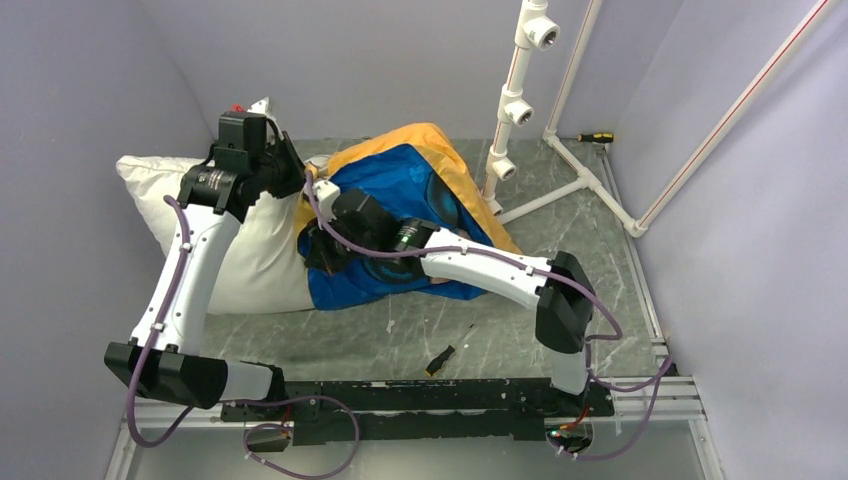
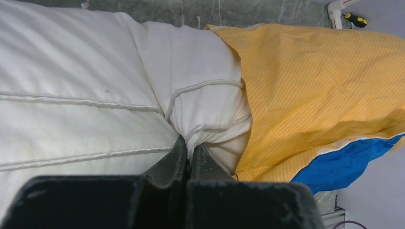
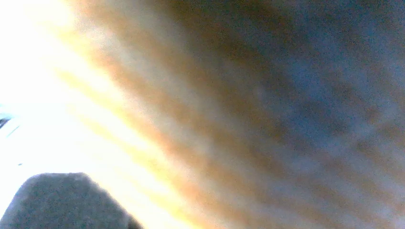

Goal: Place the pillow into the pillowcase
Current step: Stuff the pillow into the pillowcase.

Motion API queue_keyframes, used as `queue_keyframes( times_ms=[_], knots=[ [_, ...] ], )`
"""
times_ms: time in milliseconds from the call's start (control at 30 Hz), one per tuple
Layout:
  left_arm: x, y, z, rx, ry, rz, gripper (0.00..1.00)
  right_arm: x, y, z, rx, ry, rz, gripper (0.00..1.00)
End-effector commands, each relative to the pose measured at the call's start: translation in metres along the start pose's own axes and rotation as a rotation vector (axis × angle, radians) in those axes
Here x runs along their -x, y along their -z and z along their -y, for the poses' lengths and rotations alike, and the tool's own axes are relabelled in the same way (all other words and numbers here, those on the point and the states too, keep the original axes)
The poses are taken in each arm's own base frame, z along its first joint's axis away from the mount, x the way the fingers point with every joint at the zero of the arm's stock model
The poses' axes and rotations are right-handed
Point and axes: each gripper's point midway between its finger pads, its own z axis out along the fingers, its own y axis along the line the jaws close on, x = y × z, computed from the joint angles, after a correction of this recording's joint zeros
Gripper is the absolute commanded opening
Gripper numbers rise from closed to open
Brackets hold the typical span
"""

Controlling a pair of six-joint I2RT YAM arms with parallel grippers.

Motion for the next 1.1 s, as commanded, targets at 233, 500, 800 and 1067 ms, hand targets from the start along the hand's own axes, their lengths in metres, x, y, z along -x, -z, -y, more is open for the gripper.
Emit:
queue_keyframes(
  times_ms=[233,500,800,1067],
  knots=[
    [0.001,0.013,0.012,-0.073,-0.048,0.036,0.0,0.211,0.151,-0.115,0.866,-0.13,0.472,0.0],
    [-0.005,0.013,0.01,-0.081,-0.037,0.039,0.0,0.203,0.127,-0.136,1.028,-0.146,0.335,0.0],
    [0.016,0.078,-0.085,0.475,-0.203,0.121,0.88,0.142,0.066,-0.019,0.568,-0.338,0.255,0.0],
    [0.031,0.145,-0.127,0.776,-0.24,0.153,0.99,0.139,0.05,-0.012,0.563,-0.353,0.21,0.0]
  ],
)
